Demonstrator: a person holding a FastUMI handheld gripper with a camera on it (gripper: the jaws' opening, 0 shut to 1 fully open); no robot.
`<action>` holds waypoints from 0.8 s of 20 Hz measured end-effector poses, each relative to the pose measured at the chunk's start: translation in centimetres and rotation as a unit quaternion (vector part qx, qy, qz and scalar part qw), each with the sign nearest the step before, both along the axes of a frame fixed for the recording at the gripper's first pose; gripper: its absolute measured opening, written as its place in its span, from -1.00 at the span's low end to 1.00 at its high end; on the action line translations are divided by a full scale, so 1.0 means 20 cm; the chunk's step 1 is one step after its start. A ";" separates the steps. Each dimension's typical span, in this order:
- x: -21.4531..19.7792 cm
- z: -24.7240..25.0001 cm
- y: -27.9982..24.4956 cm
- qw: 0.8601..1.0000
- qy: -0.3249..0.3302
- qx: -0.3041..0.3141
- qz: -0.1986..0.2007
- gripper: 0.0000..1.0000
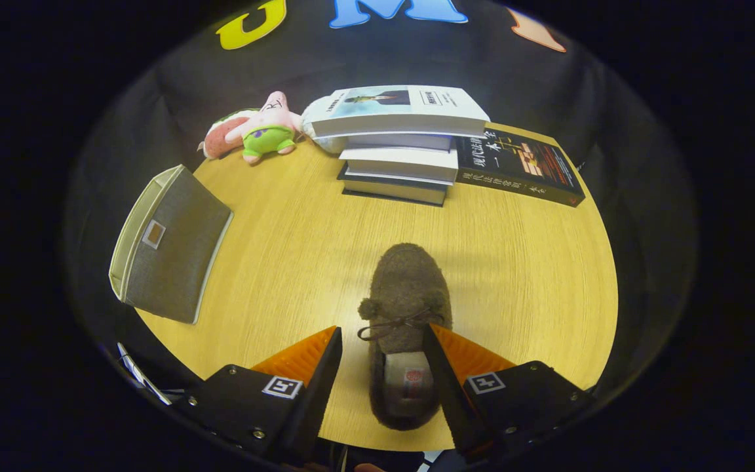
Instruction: Open the storage box then place both shoes into the box .Put the left shoe in first, then the right shoe, with the right side of both shoes facing outward in a uniform manner.
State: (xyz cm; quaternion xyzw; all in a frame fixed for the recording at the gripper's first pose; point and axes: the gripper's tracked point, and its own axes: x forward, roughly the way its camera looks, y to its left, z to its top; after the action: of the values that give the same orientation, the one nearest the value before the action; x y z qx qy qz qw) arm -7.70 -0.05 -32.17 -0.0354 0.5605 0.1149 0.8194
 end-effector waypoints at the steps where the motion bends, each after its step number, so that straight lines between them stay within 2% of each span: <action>1: -0.01 -0.02 -0.03 1.000 0.003 -0.005 -0.004 0.53; 5: -0.05 -0.07 -0.16 0.999 0.022 -0.025 -0.010 0.53; 10: -0.10 -0.17 -0.20 0.998 0.060 -0.015 -0.010 0.53; 16: -0.02 -0.30 -0.26 0.997 0.071 -0.031 -0.017 0.51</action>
State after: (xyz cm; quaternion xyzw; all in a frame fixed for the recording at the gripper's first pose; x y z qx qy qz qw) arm -8.17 -5.27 -38.08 -0.0428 0.6211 0.0855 0.7779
